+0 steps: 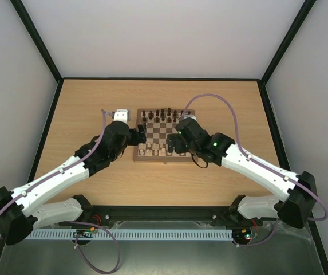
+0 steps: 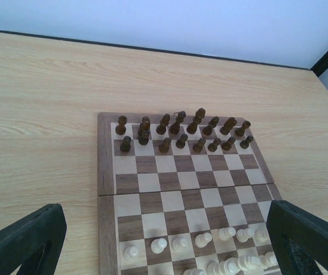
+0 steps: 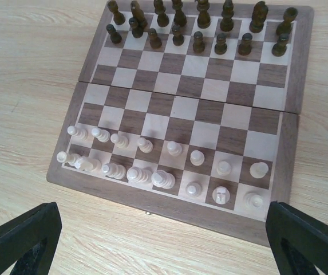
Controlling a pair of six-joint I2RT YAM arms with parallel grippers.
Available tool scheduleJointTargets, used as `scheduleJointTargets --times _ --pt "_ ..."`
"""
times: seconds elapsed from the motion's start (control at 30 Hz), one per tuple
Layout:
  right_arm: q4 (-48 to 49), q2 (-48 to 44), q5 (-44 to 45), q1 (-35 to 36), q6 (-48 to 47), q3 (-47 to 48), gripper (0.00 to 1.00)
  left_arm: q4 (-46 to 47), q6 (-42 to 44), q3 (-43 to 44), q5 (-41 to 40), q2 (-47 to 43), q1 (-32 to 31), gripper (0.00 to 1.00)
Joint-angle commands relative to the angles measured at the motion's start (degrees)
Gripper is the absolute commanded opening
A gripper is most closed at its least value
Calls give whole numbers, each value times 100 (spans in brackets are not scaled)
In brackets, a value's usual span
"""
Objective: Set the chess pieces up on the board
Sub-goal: Reset both arms
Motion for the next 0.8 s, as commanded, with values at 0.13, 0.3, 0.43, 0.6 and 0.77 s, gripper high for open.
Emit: scheduleJointTargets --times 0.13,0.3,0.43,0.6,0.77 --pt "336 -730 337 3 -412 -697 99 190 68 -162 -193 -410 44 99" --pt "980 -1258 415 1 -624 -1312 99 218 -14 -226 -283 -409 50 99" --pt "1349 -1856 690 -1 -662 -1654 99 287 -29 -337 -408 -512 48 99" --pt "1966 -2479 1705 1 -564 -2353 99 380 -46 -485 -597 -758 57 99" --pt "2131 -2464 1569 -5 -763 -2615 99 417 12 -549 -638 -928 68 99"
